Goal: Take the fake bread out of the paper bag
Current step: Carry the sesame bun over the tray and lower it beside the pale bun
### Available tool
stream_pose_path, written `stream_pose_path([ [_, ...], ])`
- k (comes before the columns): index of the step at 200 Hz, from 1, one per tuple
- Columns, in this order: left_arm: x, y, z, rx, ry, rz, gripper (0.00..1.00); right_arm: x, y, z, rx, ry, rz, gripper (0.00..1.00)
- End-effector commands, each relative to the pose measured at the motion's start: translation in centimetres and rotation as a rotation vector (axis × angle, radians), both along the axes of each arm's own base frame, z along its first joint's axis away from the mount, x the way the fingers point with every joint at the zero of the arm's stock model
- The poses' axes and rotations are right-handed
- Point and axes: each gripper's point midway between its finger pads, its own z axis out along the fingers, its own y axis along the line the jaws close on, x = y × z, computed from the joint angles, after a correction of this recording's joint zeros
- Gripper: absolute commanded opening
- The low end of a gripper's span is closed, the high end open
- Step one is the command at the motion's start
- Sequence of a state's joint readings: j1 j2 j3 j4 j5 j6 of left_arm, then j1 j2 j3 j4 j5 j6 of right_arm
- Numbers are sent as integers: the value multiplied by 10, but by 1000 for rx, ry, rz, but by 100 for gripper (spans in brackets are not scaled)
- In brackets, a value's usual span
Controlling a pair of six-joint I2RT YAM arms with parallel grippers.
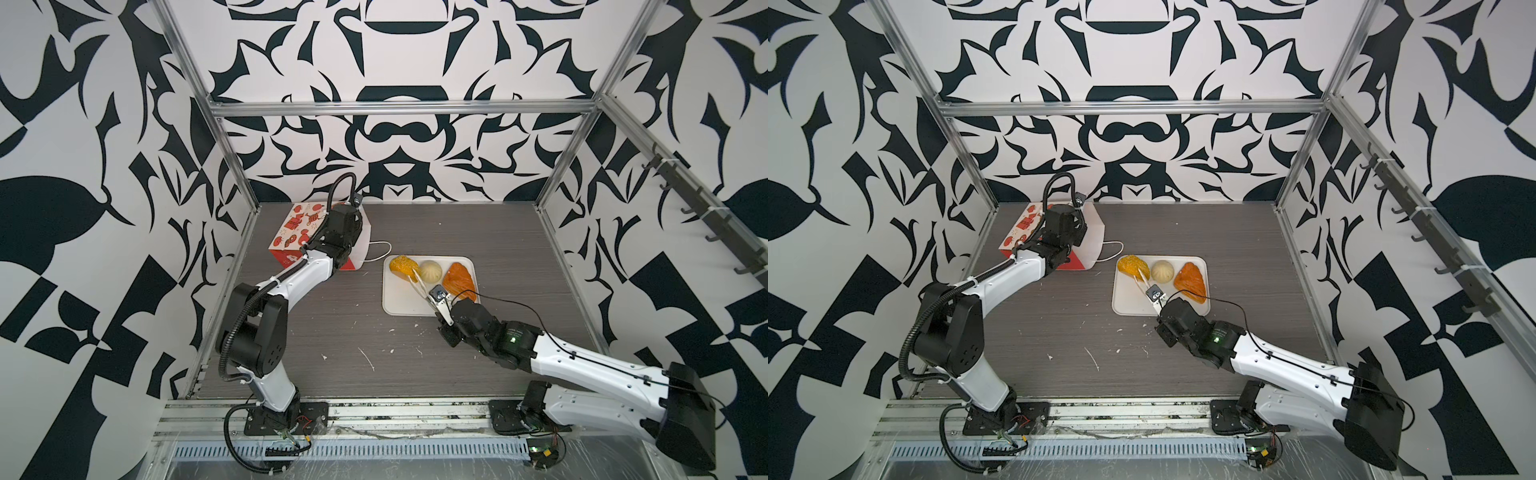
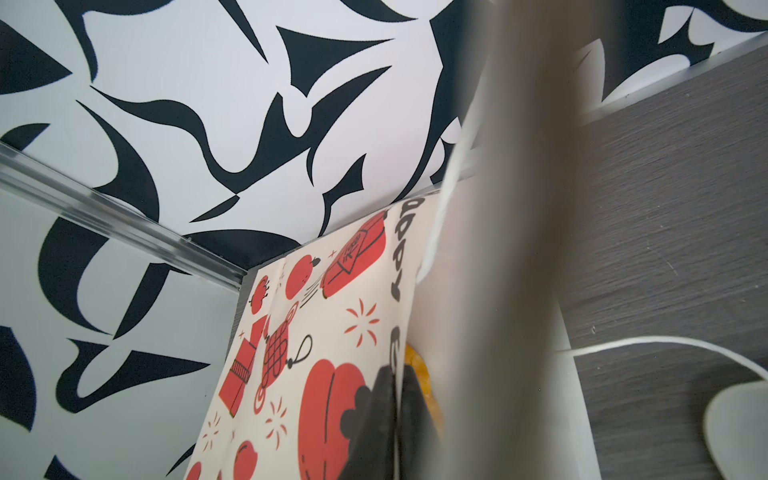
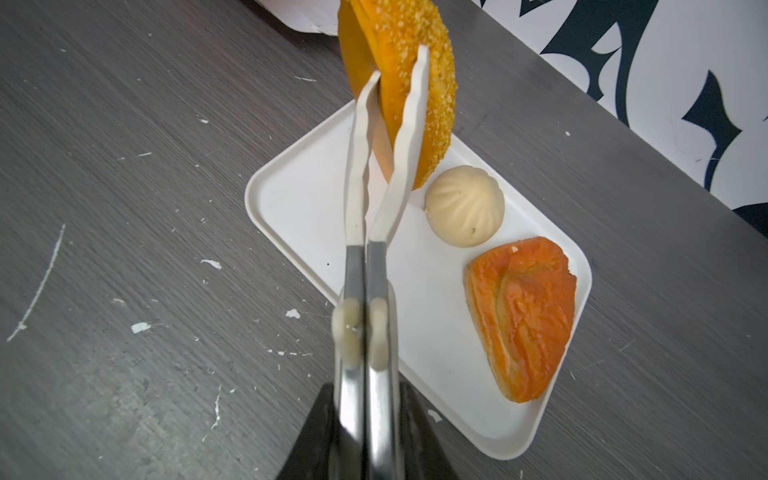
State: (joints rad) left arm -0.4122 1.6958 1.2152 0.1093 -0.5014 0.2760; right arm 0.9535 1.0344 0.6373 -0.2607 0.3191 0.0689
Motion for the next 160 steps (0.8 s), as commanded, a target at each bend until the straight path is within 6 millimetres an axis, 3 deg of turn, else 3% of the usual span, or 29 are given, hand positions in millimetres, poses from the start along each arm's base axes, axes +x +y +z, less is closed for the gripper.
stream_pose_path([
  [1,4,-1,-2,-31,-19,4,7,-9,1,3,25,60,-3,0],
  [160,7,-2,-7,-38,-15,2,7,-45,-2,-32,94,287,-37,0],
])
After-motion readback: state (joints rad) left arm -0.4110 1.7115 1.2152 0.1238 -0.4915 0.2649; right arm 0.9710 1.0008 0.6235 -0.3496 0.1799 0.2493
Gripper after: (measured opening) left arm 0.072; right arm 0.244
